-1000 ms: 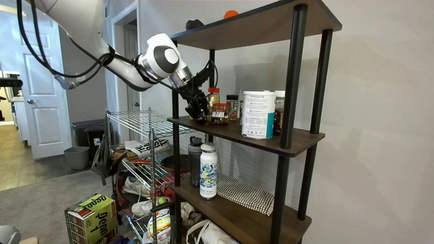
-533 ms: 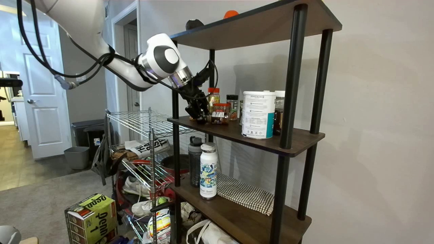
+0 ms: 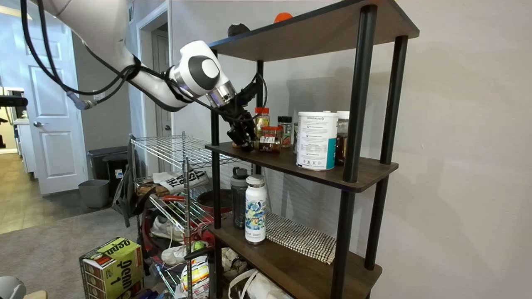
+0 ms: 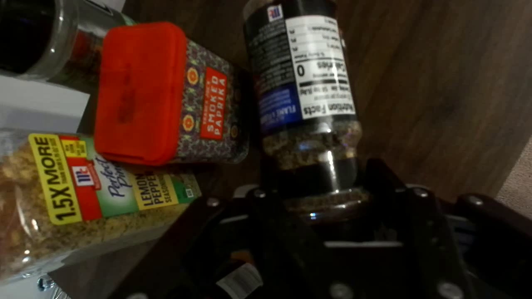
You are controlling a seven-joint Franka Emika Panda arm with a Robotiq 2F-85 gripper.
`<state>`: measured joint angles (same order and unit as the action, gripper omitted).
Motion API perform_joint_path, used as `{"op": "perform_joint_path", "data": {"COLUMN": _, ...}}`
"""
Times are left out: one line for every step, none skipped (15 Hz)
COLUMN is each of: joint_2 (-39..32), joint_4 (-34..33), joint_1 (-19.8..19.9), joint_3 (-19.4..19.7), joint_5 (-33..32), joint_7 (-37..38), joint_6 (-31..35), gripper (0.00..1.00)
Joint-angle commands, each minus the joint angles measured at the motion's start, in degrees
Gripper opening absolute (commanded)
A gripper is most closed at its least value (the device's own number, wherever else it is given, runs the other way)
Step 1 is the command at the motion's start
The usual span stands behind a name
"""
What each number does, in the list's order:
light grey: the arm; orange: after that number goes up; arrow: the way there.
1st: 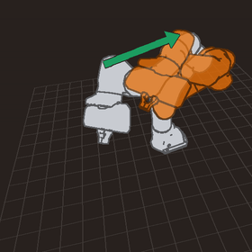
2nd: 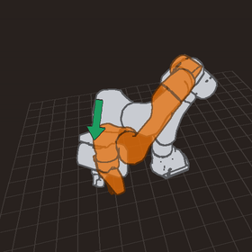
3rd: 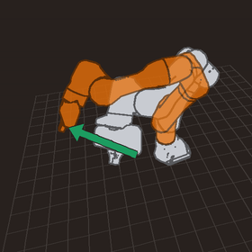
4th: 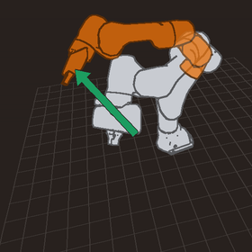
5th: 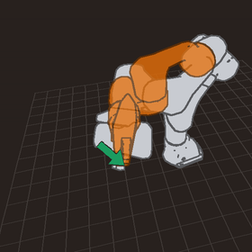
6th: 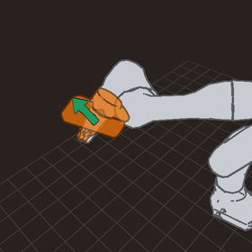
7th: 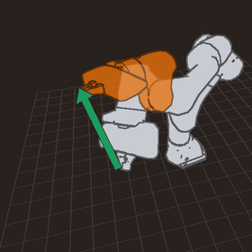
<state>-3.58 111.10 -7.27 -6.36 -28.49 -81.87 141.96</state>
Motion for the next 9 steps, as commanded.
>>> {"op": "perform_joint_path", "data": {"joint_2": 1.5, "joint_4": 0.41, "joint_1": 0.3, "joint_3": -0.27, "joint_5": 1.3, "joint_7": -0.99, "joint_6": 1.61, "gripper": 0.31}}
{"op": "perform_joint_path", "data": {"joint_2": 1.75, "joint_4": 0.56, "joint_1": 0.31, "joint_3": -0.29, "joint_5": 1.46, "joint_7": -0.81, "joint_6": 2.05, "gripper": 0.31}}
{"op": "perform_joint_path", "data": {"joint_2": 1.9, "joint_4": 0.57, "joint_1": 0.3, "joint_3": -0.3, "joint_5": 1.49, "joint_7": -0.61, "joint_6": 2.27, "gripper": 0.31}}
{"op": "perform_joint_path", "data": {"joint_2": 2.05, "joint_4": 0.57, "joint_1": 0.28, "joint_3": -0.28, "joint_5": 1.3, "joint_7": -0.12, "joint_6": 2.37, "gripper": 0.31}}
{"op": "perform_joint_path", "data": {"joint_2": 2.34, "joint_4": 0.71, "joint_1": 0.27, "joint_3": -0.25, "joint_5": 0.94, "joint_7": 0.3, "joint_6": 2.62, "gripper": 0.31}}
{"op": "perform_joint_path", "data": {"joint_2": 2.63, "joint_4": 0.88, "joint_1": 0.28, "joint_3": -0.21, "joint_5": 0.69, "joint_7": 0.65, "joint_6": 2.86, "gripper": 0.31}}
{"op": "perform_joint_path", "data": {"joint_2": 3.0, "joint_4": 1.06, "joint_1": 0.3, "joint_3": -0.18, "joint_5": 0.68, "joint_7": 0.98, "joint_6": 3.21, "gripper": 0.31}}
{"op": "perform_joint_path", "data": {"joint_2": 3.29, "joint_4": 1.18, "joint_1": 0.31, "joint_3": -0.16, "joint_5": 0.69, "joint_7": 1.32, "joint_6": 3.47, "gripper": 0.31}}
{"op": "perform_joint_path", "data": {"joint_2": 3.7, "joint_4": 1.33, "joint_1": 0.34, "joint_3": -0.11, "joint_5": 0.82, "joint_7": 2.0, "joint_6": 3.69, "gripper": 0.31}}
